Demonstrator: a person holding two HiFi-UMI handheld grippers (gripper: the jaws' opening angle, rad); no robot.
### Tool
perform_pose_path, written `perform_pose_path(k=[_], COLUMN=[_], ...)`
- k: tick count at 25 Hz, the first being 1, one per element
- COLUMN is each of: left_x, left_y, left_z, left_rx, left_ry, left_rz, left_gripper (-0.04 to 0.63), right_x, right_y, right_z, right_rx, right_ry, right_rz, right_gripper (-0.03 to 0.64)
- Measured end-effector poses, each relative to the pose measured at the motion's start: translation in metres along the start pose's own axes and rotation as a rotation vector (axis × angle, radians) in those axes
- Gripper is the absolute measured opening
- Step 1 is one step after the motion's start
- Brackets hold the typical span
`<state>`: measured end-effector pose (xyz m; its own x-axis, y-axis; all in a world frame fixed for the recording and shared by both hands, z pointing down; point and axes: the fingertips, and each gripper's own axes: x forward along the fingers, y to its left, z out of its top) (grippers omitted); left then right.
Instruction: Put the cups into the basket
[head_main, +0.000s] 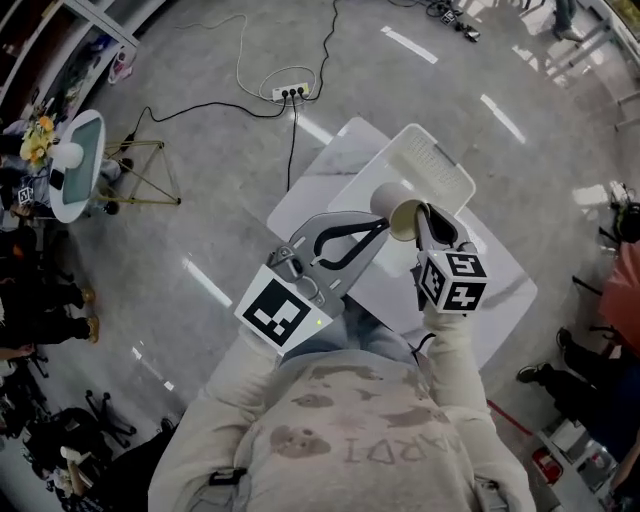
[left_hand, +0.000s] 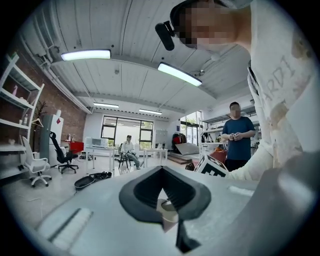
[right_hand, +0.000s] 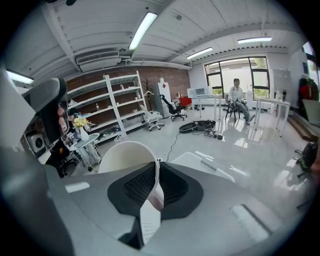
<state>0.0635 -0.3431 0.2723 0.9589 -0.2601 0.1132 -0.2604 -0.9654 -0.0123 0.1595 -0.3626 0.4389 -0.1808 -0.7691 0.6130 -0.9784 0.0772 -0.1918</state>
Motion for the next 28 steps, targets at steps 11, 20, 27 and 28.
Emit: perform_pose_path(k=[11, 20, 27, 28], left_x=[0.033, 0.045, 0.045, 0.044], left_y=[0.069, 0.076, 0.082, 0.082], left_z=[-0.063, -0.117, -0.142, -0.146], left_rx=[-0.053, -0.097, -0.132, -0.135], left_ry=[0.067, 0.106, 0.119, 0.126], left_rz=[-0.193, -0.272, -0.265, -0.263], left_gripper=[0.000, 0.000, 0.000, 0.000], right_x=[0.128, 0.199, 0.231, 0.234], right_y=[-0.041, -0.065, -0.072, -0.072], right_z=[-0.095, -0.179, -0.214, -0.218], right_rx=[0.075, 0.056, -0.031, -0.048], right_ry=[0.274, 0.494, 0.571, 0.581], right_rz=[-0.156, -0.191, -0.211, -0.212], right_gripper=[0.048, 0.048, 0.049, 0.049])
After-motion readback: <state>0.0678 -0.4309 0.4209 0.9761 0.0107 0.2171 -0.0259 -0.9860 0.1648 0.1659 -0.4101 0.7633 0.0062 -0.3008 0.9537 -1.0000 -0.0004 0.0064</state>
